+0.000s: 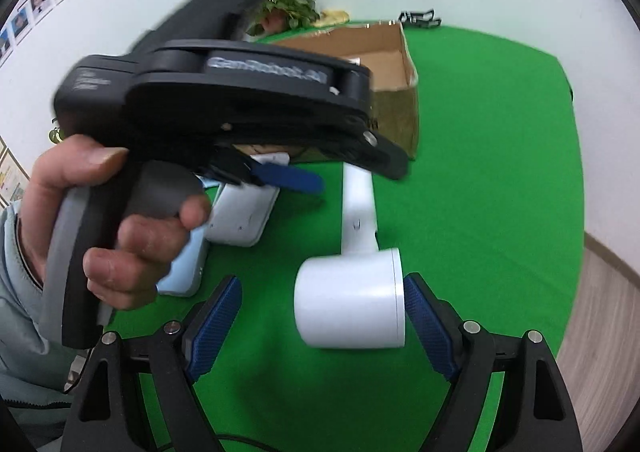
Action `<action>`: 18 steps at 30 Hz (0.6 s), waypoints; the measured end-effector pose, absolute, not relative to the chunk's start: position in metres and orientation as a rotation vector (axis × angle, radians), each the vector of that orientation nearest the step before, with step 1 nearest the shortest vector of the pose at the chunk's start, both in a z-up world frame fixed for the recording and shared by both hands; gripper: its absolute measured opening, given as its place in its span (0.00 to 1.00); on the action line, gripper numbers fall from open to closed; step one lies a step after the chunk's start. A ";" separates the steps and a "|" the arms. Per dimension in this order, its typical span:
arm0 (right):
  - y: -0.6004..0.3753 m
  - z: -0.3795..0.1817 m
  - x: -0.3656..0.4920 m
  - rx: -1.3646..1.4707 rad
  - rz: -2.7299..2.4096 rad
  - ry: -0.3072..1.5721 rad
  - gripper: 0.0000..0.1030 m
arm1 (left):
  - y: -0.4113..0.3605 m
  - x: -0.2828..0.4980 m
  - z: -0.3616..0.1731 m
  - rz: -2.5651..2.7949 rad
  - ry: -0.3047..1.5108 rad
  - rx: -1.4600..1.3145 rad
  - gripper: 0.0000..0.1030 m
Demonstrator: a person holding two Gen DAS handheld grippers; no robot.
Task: Organize objects
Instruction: 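Lift the white fan and carry it over the large box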
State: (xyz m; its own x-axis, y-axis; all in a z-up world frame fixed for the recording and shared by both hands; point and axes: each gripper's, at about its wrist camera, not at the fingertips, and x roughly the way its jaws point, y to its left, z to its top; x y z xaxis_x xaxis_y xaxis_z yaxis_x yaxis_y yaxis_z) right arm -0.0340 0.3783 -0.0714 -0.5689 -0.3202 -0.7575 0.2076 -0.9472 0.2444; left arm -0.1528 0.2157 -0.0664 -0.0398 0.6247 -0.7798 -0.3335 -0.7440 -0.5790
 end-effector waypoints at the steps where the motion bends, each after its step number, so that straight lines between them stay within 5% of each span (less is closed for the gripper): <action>1: 0.379 -0.071 -0.036 1.265 -2.547 -0.186 0.79 | 0.218 -0.155 -0.069 1.847 -0.304 -1.591 0.74; 8: 0.373 -0.080 -0.049 1.365 -2.570 -0.105 0.65 | 0.225 -0.163 -0.083 1.852 -0.309 -1.683 0.60; 13: 0.359 -0.082 -0.051 1.411 -2.579 -0.037 0.60 | 0.224 -0.161 -0.085 1.894 -0.301 -1.706 0.35; 18: 0.356 -0.081 -0.049 1.425 -2.598 -0.028 0.56 | 0.218 -0.161 -0.085 1.888 -0.304 -1.708 0.32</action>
